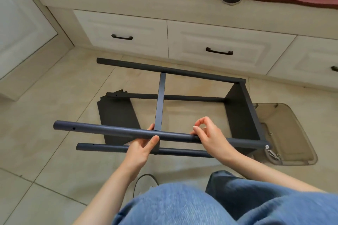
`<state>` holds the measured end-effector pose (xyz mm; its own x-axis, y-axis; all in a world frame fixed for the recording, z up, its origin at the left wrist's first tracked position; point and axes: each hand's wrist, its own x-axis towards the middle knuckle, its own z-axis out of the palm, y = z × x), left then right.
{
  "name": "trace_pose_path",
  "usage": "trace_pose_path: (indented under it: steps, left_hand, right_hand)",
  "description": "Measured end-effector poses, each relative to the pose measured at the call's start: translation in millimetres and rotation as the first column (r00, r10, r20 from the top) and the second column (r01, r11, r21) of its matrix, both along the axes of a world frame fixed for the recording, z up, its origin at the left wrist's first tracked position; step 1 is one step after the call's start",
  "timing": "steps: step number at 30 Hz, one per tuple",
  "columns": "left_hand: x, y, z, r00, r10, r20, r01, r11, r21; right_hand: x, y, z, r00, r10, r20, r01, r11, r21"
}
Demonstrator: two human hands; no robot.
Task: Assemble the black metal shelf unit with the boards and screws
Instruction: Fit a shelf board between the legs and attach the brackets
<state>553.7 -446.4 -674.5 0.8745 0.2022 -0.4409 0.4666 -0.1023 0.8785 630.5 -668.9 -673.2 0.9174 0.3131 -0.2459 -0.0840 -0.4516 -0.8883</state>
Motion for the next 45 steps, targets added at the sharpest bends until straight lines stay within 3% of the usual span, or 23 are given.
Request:
trace_pose_path:
  steps: [6, 10, 14, 16, 19, 22, 25, 27, 31, 35, 39, 42, 45]
  left_hand:
    - [-11.7, 5.5, -22.7, 0.995, 0.007, -0.097, -0.009, 1.0, -0.017]
    - [-13.5, 7.5, -29.2, 0.99, 0.019, -0.139, -0.009, 0.998, 0.069]
    - [-15.1, 11.5, -29.8, 0.996, -0.021, -0.09, 0.049, 0.945, 0.322]
    - [-18.2, 15.7, -28.4, 0.994, -0.054, -0.094, 0.099, 0.814, 0.572]
    - [-19.1, 19.7, -17.1, 0.98, -0.141, -0.141, 0.194, 0.507, 0.84]
    - [-14.5, 23.5, -5.4, 0.956, -0.284, -0.076, 0.155, 0.268, 0.951]
    - [-3.9, 29.2, 3.9, 0.86, -0.496, 0.121, -0.044, 0.164, 0.985]
    - [9.9, 38.5, 4.1, 0.8, -0.59, 0.11, -0.013, 0.165, 0.986]
    - [33.6, 54.4, 1.0, 0.753, -0.653, -0.077, 0.29, 0.225, 0.93]
    - [50.4, 65.1, -7.0, 0.614, -0.771, -0.169, 0.472, 0.187, 0.861]
    - [51.3, 67.0, -15.9, 0.573, -0.815, -0.083, 0.535, 0.295, 0.792]
    - [49.5, 68.8, -22.7, 0.584, -0.812, 0.009, 0.519, 0.382, 0.764]
    - [43.7, 72.8, -33.4, 0.596, -0.801, 0.054, 0.524, 0.439, 0.73]
  right_hand:
    - [-4.8, 5.0, -9.9, 1.0, 0.015, -0.023, -0.016, 0.998, -0.056]
    - [-5.2, 6.8, -13.6, 0.999, 0.026, -0.036, -0.029, 0.996, -0.087]
    - [-4.9, 6.6, -14.9, 1.0, 0.024, -0.015, -0.026, 0.992, -0.125]
    - [-5.8, 7.5, -16.2, 1.0, 0.025, -0.017, -0.027, 0.99, -0.138]
    - [-7.8, 9.2, -17.0, 1.0, 0.019, -0.016, -0.021, 0.988, -0.151]
    - [-7.8, 9.1, -16.2, 1.0, 0.015, -0.024, -0.018, 0.988, -0.152]
    - [-6.4, 7.8, -16.0, 0.999, 0.023, -0.032, -0.028, 0.986, -0.166]
    - [-3.3, 8.5, -16.9, 0.998, 0.035, -0.047, -0.043, 0.981, -0.188]
    - [8.6, 18.5, -23.5, 0.999, 0.045, -0.023, -0.049, 0.965, -0.259]
    - [22.3, 39.6, -26.9, 0.997, 0.068, -0.043, -0.074, 0.985, -0.154]
    - [33.0, 67.8, -29.1, 0.97, 0.161, -0.182, -0.15, 0.986, 0.069]
    - [41.0, 84.7, -37.5, 0.922, 0.189, -0.338, -0.118, 0.968, 0.22]
    - [48.2, 88.8, -51.9, 0.848, 0.221, -0.482, -0.105, 0.961, 0.256]
